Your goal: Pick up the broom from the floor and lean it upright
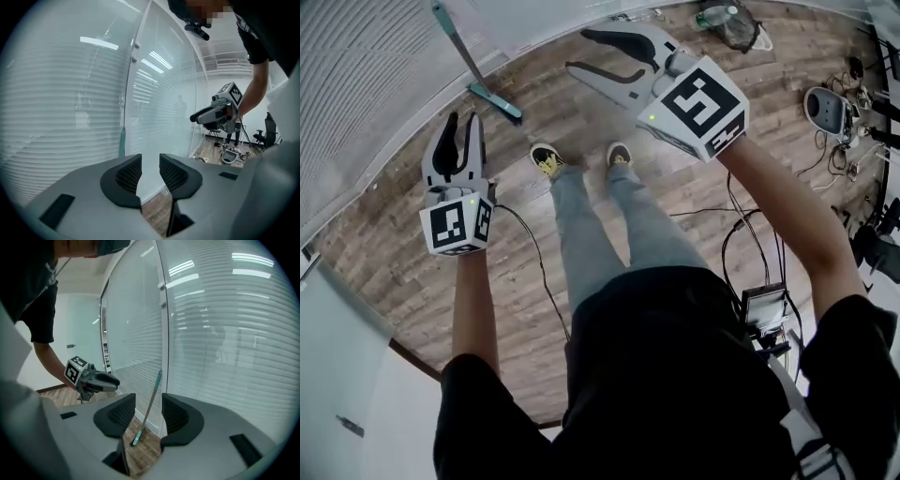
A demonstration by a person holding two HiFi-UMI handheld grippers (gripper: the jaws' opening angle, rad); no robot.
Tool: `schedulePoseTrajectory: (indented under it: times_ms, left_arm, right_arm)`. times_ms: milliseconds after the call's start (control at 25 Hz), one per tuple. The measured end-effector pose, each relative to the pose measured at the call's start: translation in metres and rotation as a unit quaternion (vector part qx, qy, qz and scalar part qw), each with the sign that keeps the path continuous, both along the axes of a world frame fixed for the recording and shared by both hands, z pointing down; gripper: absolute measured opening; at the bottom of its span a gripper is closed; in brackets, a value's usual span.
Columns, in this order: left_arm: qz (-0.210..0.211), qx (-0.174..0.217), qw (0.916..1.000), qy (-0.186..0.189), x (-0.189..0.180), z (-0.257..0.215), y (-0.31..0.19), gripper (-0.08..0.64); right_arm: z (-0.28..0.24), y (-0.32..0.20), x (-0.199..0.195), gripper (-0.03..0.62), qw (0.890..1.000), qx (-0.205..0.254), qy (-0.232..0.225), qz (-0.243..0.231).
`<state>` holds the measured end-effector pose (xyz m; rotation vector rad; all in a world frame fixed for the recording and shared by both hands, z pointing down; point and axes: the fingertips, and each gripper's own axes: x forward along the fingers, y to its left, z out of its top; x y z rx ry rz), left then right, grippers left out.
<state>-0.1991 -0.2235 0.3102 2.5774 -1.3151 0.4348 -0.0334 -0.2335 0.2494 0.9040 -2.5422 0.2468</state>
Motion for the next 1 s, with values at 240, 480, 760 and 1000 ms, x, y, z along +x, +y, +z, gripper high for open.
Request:
schedulePoseTrajectory:
  times_ms: [240,480,760,1000]
  left_arm:
    - [0.002,0.024,0.9997,0.008,0.061,-0.100,0.056,0.087]
    - [-0.004,0.035,0.9990,0.030,0.121,-0.155,0.095,0.054]
    - [0.014,0.050,0.9980,0.035,0.190,-0.221,0.154,0.023]
    - [0.019,0.075,0.9961,0.042,0.198,-0.254,0.174,0.023]
  right_arm:
    - [-0.101,0.050,0.065,0.183,0.997,0.040,-0.053,0.048]
    - [-0.145,0.098,0.113,0.172,0.990,0.079,-0.084,0.075]
    - [-0.194,0.164,0.162,0.038,0.981,0.094,-0.126,0.115]
    - [-0.226,0.187,0.163,0.020,0.973,0.126,-0.153,0.117]
